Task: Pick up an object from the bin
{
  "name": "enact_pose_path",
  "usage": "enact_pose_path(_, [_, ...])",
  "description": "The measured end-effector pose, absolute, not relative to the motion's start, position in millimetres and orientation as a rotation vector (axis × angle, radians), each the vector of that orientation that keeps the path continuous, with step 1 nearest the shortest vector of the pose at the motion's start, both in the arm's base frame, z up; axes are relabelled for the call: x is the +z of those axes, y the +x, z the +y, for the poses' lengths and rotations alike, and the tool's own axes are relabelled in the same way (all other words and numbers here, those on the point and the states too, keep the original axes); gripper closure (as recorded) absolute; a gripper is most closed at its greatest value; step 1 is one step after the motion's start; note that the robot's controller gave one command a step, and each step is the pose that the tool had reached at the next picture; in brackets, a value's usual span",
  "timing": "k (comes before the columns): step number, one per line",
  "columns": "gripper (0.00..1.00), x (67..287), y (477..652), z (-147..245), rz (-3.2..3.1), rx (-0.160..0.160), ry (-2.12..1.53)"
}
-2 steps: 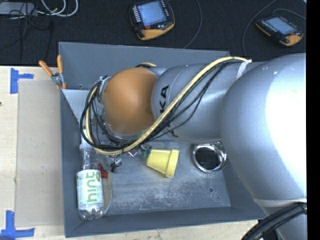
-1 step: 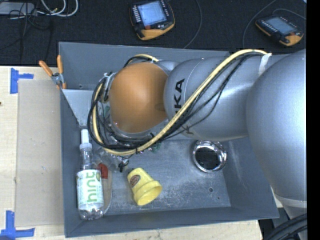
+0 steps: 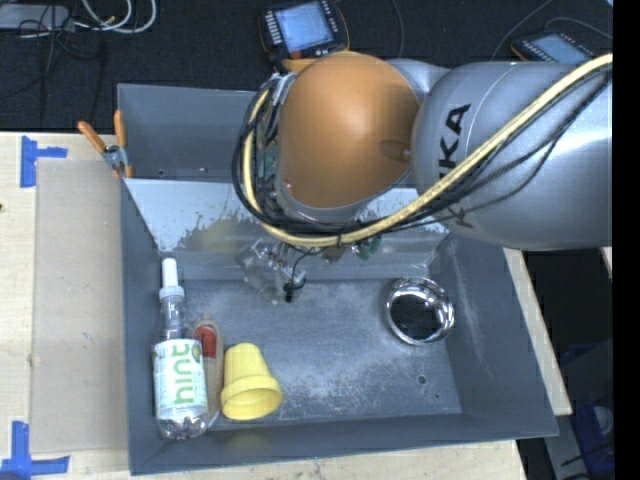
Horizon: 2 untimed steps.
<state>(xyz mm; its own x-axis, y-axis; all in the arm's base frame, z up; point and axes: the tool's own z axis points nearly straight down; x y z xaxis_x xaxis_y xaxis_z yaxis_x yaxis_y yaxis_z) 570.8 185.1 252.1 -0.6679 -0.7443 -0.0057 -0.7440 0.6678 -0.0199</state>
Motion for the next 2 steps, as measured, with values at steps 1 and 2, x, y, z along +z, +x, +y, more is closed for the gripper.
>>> enact_pose_path(1, [0.0, 247, 568.9, 187, 2.863, -0.02, -1.281])
enact_pose_path(2, [0.0, 145, 511.4, 194, 2.647, -0.016, -1.7])
